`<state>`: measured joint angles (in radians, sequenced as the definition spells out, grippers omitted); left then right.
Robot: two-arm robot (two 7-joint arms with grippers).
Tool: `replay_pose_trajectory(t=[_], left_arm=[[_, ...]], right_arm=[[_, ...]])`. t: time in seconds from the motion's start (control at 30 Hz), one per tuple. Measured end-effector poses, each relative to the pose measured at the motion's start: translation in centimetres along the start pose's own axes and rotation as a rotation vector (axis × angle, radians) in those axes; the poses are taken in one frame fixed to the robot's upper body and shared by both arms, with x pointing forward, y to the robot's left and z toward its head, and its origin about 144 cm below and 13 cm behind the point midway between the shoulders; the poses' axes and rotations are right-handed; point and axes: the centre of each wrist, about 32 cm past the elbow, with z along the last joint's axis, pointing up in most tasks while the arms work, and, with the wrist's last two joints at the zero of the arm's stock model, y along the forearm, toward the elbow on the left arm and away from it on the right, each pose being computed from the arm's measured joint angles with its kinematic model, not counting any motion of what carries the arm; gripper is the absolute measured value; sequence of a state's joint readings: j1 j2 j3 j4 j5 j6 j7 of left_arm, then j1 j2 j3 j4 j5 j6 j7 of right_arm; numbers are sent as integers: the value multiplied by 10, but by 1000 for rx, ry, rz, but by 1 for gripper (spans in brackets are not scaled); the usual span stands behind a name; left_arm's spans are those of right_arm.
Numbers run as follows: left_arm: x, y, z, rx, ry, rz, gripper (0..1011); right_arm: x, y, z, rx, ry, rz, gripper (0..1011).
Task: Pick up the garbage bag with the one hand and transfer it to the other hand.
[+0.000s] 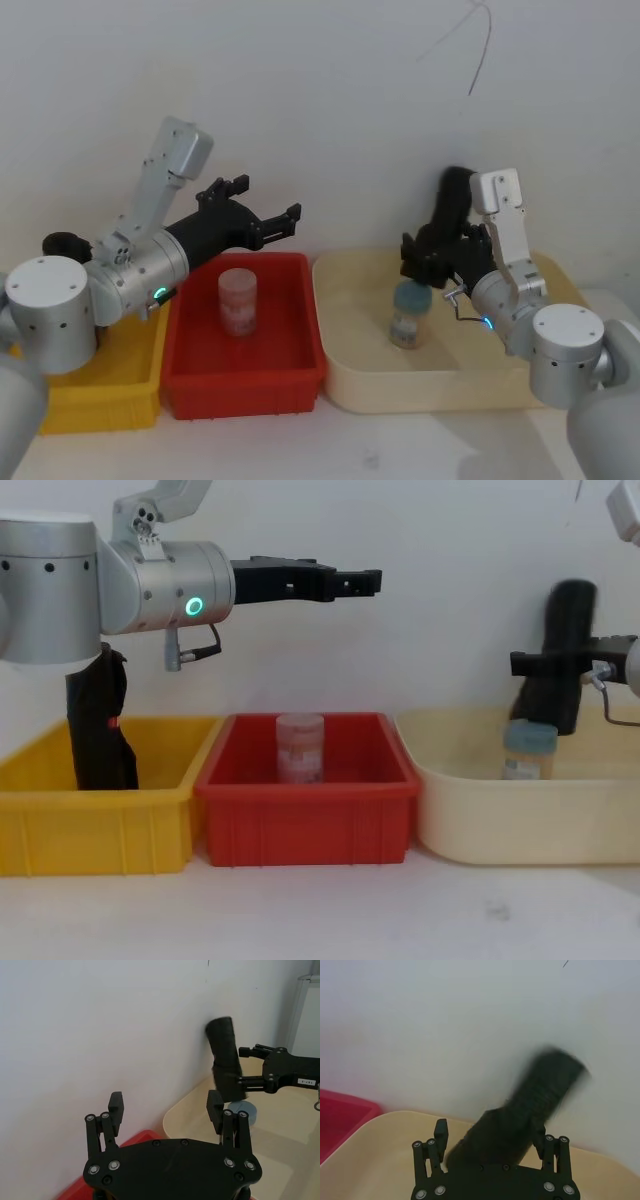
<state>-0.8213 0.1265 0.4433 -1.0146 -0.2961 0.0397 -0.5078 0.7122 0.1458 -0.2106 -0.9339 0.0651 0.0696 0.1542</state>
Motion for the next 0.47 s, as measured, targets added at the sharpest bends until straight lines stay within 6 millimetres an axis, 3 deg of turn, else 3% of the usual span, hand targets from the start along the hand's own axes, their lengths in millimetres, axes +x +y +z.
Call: replay_pose_trajectory(t=[0.47], left_arm=[[0, 0, 0, 0, 0, 0, 1000]], right_arm=[[-8, -7, 3, 36, -40, -47, 1001]])
